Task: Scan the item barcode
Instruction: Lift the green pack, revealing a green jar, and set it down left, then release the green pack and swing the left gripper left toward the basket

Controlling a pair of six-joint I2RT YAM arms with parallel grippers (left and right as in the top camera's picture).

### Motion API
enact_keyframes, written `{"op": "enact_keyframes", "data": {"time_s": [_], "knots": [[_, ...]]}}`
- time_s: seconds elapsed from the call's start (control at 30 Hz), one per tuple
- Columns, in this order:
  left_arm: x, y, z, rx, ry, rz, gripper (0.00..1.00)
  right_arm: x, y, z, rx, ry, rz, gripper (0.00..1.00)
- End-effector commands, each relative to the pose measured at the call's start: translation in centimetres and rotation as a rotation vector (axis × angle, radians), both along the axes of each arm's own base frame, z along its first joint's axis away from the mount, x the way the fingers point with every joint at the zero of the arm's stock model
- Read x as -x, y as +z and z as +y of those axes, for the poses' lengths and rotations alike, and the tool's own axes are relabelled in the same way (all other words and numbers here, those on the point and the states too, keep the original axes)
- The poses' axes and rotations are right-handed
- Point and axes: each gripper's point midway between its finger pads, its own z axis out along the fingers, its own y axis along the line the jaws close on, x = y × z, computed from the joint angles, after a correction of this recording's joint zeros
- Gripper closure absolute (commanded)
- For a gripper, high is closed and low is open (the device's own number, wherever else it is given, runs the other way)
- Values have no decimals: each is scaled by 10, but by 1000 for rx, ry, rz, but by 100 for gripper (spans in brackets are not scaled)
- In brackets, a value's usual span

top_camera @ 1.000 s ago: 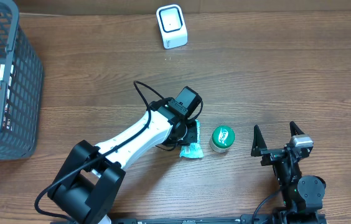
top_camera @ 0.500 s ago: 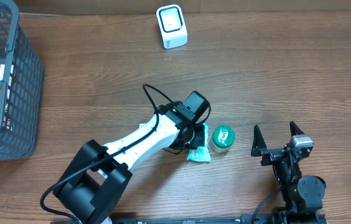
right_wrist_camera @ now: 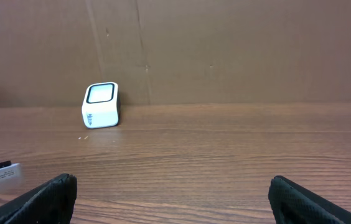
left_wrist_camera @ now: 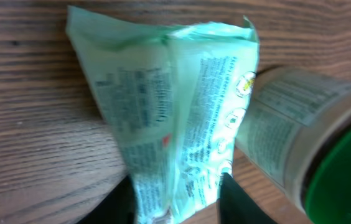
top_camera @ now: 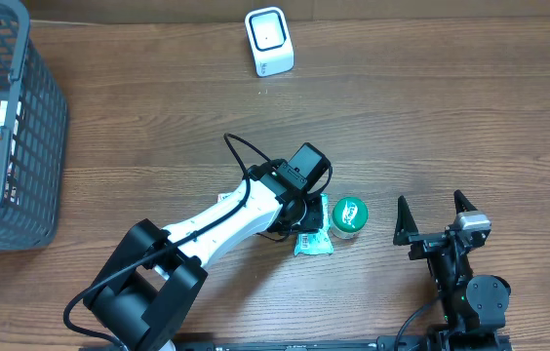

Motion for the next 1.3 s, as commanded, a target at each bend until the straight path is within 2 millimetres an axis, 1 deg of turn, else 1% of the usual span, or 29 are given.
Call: {"op": "enact_keyframes", "data": {"time_s": [0.0, 0.07, 0.17, 0.27, 0.33, 0.43, 0.6, 0.73, 0.83, 0.87, 0.93, 1.0, 1.07, 1.1, 1.2, 1.23, 1.27], "knots": [[1, 6, -7, 56, -61, 25, 55, 0, -2, -2, 4, -10, -2, 0], [-7, 17, -5, 73, -66, 27, 49, 0, -2, -2, 4, -10, -2, 0], [-23, 41, 0, 110, -92, 23, 45, 0, -2, -2, 4, -10, -2, 0], [-41, 62, 17, 89, -85, 3, 44, 0, -2, -2, 4, -10, -2, 0], [-51, 69, 33, 44, -57, -8, 44, 0, -2, -2, 4, -10, -2, 0], [-61, 67, 69, -79, 5, -12, 45, 0, -2, -2, 4, -10, -2, 0], [-62, 59, 131, -287, 93, 19, 44, 0, -2, -2, 4, -10, -2, 0], [-64, 57, 165, -361, 154, 39, 44, 0, -2, -2, 4, -10, -2, 0], [-68, 56, 181, -358, 199, 58, 44, 0, -2, -2, 4, -10, -2, 0], [-67, 56, 183, -348, 200, 67, 44, 0, -2, -2, 4, -10, -2, 0], [-67, 57, 179, -293, 162, 82, 49, 0, -2, -2, 4, -10, -2, 0], [-73, 62, 177, -247, 129, 63, 50, 0, -2, -2, 4, -10, -2, 0], [-83, 74, 180, -235, 122, 26, 49, 0, -2, -2, 4, -10, -2, 0], [-89, 86, 183, -232, 117, 3, 49, 0, -2, -2, 4, -10, -2, 0], [-114, 131, 200, -265, 134, -103, 47, 0, -2, -2, 4, -10, -2, 0], [-123, 148, 208, -289, 157, -149, 46, 0, -2, -2, 4, -10, -2, 0], [-135, 171, 221, -326, 187, -219, 44, 0, -2, -2, 4, -10, -2, 0]]}}
